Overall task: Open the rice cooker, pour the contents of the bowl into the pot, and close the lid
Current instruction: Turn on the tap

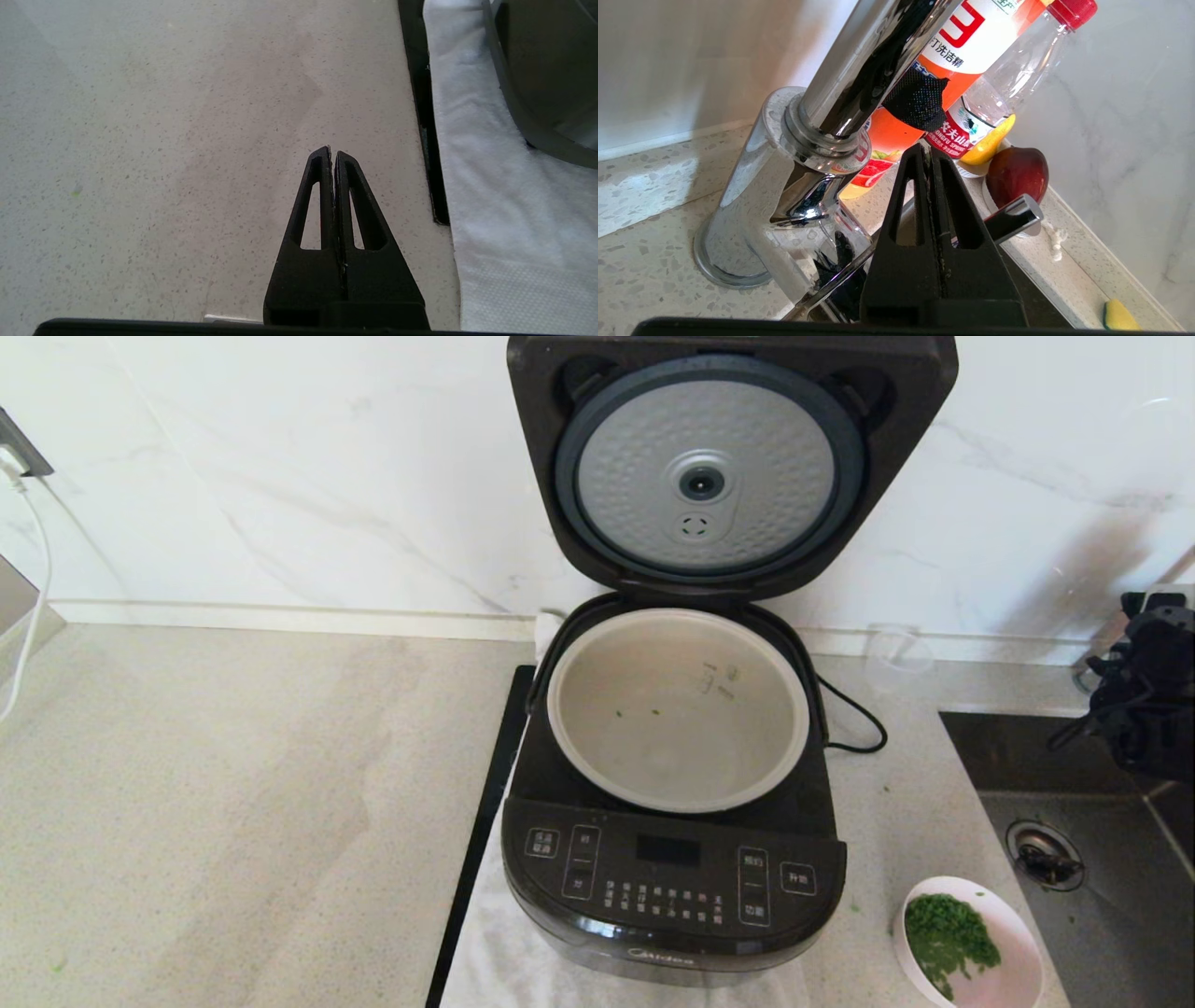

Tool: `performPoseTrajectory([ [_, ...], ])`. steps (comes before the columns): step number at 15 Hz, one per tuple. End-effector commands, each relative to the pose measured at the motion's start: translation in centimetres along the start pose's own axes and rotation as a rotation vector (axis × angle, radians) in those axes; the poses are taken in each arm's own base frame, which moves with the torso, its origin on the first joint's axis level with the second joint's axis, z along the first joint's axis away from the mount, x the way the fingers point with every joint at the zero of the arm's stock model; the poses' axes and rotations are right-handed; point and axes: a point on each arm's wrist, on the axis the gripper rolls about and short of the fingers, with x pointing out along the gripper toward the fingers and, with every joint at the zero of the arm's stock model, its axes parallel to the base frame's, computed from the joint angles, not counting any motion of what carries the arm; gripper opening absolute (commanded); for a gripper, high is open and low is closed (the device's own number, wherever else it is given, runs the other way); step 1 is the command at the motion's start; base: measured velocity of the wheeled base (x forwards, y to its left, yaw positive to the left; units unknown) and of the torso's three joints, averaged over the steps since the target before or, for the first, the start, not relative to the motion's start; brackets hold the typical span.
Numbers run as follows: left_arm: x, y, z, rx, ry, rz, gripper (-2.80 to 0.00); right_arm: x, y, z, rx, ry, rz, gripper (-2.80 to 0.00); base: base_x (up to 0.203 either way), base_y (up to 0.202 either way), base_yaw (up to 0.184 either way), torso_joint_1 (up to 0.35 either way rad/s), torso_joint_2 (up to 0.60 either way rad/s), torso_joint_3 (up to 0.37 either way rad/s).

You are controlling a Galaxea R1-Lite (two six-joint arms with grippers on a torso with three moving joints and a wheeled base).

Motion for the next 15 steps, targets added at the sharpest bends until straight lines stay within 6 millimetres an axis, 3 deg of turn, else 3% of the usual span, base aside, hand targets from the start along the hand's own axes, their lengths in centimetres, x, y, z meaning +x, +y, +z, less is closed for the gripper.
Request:
performPoseTrajectory([
  [1,0.0,0.0,0.0,0.0,0.0,0.0,-2.8,0.1,-0.3,0.0,-0.002,0.002,-0.012,-2.8,0.0,0.0,0.0,0.0,0.0,0.0],
  [5,0.0,0.0,0.0,0.0,0.0,0.0,-2.8,0.1,-0.8,0.2,-0.015,0.011,-0.042,-2.8,0.0,0.0,0.0,0.0,0.0,0.0],
  [15,0.0,0.0,0.0,0.0,0.0,0.0,-2.8,-1.8,-2.3,0.1,-0.037,0.042,-0.038,-2.8,0.0,0.0,0.0,0.0,0.0,0.0],
])
